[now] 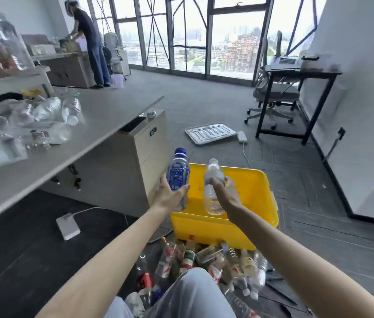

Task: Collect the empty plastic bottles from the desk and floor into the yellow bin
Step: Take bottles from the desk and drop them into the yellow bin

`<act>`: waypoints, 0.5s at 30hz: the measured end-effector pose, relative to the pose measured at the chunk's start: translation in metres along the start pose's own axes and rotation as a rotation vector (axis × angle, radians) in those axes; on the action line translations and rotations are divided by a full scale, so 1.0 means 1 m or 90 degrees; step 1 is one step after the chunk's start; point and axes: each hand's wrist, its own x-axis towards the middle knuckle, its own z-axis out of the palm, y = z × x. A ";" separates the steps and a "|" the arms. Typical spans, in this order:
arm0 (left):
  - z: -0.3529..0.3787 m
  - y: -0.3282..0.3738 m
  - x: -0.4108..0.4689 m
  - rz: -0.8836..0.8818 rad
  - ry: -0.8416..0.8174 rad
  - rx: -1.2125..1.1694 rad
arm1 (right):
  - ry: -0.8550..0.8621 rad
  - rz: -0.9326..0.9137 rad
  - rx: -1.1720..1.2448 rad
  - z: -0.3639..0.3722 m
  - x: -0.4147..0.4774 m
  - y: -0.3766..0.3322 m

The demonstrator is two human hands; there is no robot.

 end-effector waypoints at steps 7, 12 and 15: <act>0.066 -0.046 0.031 -0.162 -0.101 -0.138 | 0.017 0.157 0.050 -0.029 0.084 0.053; 0.078 -0.058 0.069 -0.194 -0.089 -0.153 | 0.095 0.129 0.002 -0.036 0.141 0.055; 0.081 -0.056 0.082 -0.206 -0.081 -0.155 | 0.104 0.138 -0.092 -0.045 0.149 0.070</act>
